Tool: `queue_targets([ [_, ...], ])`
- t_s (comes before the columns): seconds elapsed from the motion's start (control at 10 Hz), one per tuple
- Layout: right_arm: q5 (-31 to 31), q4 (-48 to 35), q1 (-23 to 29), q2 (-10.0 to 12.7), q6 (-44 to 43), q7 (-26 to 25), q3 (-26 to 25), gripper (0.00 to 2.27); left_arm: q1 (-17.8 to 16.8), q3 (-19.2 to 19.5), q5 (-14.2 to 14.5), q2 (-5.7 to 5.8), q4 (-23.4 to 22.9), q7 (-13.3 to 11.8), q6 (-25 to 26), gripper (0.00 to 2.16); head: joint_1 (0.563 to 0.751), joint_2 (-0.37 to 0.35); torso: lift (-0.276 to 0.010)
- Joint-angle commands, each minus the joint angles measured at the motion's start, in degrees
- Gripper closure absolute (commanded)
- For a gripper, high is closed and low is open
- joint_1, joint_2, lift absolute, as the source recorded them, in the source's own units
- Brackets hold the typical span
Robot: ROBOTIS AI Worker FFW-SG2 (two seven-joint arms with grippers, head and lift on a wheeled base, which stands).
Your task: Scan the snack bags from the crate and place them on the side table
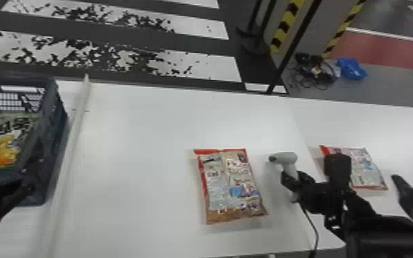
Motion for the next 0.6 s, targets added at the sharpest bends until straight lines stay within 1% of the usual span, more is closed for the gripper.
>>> queue_targets([
  [0.0, 0.09, 0.11, 0.0, 0.0, 0.0, 0.09, 0.12, 1.89, 0.0, 0.0, 0.0, -0.15, 0.0, 0.0, 0.0, 0.07, 0.695, -0.236, -0.094],
  [0.1, -0.18, 0.2, 0.27, 0.0, -0.7, 0.18, 0.21, 1.6, 0.0, 0.0, 0.0, -0.15, 0.0, 0.0, 0.0, 0.07, 0.695, -0.235, -0.094],
  [0.2, -0.26, 0.11, 0.53, 0.09, -1.58, 0.18, 0.21, 1.21, 0.09, 0.0, 0.0, -0.15, 0.0, 0.0, -0.17, 0.07, 0.695, -0.233, -0.094],
  [0.4, -0.44, 0.11, 0.88, 0.09, -2.64, 0.18, 0.12, 0.51, 0.35, 0.0, 0.0, -0.15, 0.0, 0.0, -0.7, 0.07, 0.695, -0.229, -0.094],
  [0.5, -0.44, 0.11, 1.06, 0.09, -2.81, 0.18, 0.04, 0.42, 0.44, -0.09, 0.0, -0.15, 0.0, 0.0, -0.88, 0.07, 0.695, -0.229, -0.094],
])
